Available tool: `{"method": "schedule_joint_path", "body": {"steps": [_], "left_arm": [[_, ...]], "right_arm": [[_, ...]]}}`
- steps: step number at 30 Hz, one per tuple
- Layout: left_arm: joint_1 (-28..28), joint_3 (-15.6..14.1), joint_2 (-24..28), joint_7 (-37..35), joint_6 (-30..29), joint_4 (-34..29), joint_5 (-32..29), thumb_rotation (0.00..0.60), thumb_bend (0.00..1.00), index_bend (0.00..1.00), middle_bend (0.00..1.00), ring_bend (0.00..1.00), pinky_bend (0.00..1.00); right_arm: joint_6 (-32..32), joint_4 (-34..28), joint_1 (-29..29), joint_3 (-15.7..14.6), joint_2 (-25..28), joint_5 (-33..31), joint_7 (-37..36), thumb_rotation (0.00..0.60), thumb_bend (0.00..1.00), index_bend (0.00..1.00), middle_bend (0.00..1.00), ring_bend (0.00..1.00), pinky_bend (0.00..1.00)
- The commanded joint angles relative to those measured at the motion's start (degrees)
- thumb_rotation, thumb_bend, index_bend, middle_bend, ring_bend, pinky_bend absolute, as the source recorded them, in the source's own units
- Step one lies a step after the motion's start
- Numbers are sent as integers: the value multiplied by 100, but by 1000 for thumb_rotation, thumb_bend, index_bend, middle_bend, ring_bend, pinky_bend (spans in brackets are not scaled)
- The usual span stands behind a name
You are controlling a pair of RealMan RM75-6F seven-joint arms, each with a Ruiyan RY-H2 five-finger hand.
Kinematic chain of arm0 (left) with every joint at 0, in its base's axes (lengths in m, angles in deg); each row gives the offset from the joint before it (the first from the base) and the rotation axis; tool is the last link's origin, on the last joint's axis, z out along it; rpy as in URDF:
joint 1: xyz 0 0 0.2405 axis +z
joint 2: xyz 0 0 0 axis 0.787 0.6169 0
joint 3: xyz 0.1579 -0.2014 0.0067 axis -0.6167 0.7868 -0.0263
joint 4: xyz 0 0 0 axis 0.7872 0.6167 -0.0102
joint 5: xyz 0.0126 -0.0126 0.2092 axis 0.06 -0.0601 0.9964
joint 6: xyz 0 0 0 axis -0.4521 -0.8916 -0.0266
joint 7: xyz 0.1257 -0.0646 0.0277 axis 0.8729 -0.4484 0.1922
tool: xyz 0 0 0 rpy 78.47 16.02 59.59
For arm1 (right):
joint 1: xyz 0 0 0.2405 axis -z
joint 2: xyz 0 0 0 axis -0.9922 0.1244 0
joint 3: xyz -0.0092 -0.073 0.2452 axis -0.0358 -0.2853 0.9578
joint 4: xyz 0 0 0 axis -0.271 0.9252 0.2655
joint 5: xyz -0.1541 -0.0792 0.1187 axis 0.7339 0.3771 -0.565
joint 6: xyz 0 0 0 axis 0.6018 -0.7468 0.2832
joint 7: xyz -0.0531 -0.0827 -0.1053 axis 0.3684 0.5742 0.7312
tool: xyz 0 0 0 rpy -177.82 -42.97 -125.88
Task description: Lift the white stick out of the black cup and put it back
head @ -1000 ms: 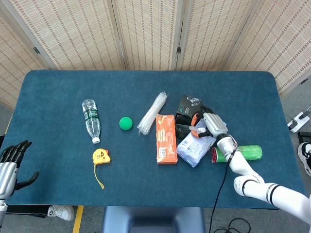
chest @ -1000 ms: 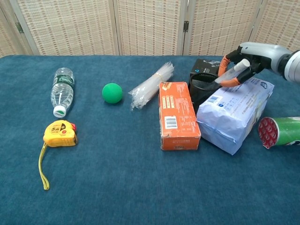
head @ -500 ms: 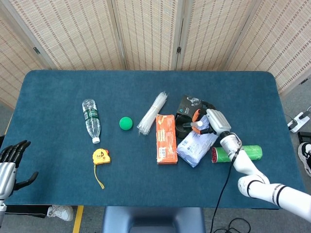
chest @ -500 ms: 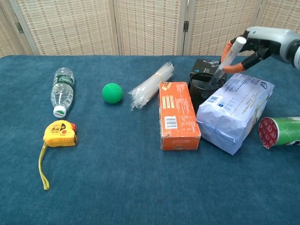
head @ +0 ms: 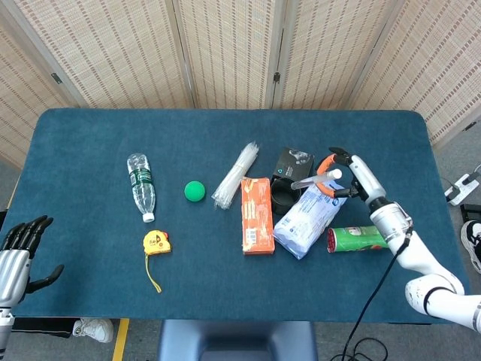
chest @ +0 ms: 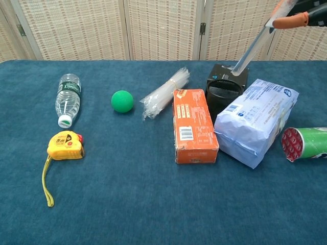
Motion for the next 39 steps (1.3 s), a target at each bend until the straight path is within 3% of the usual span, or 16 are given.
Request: {"method": "schedule_joint_path", "body": {"steps": [1,5,13,15,19,22,28,33,36,39], "left_arm": [[-6,-4,16,20,-1,-22,22,600,287,139,122,131,136],[-9,-6,32,41,-9,-57,40,600,287,139,122,132,136],[-11,-13,38,55,-12,-90,50,600,287,140,122,132,135],[-5,-16,38,45,-22,-83,55,600,287,140,122,132,136],[9,-25,37,15,-35,-66,54,600,287,140,122,131,136],[14,-25,33,-4,-38,-50,46,600,287,140,122,131,135],[-3,-26,14,-12,-18,-34,57,600,288,140,122,132,136],[-20,-28,1,-2,4,-34,63,600,288,139,122,132,135],[-21,-27,3,2,7,-39,59,600,288,140,122,132,135],[-21,-29,11,3,11,-41,53,600,288,139,122,132,135]], "right_arm": [[256,-12,219,45,348,690,-1128,600,477,628,387,74,25],[22,342,183,-180,304,936,-379,600,477,628,387,75,40],[-1041,571,194,-359,-143,494,2349,600,477,628,398,104,78],[-1129,449,217,-342,-192,373,2389,600,477,628,412,124,93],[-917,130,287,-230,-80,258,1335,600,477,628,430,147,132],[-691,19,370,-153,45,398,97,600,477,628,443,163,147],[-341,42,491,-125,307,1058,-2621,600,477,628,448,170,150],[-329,291,446,-256,414,1711,-4455,600,477,628,448,171,150],[-397,647,334,-429,354,2003,-4560,600,477,628,449,171,150],[-470,880,251,-510,221,1933,-3749,600,477,628,449,171,150]]}}
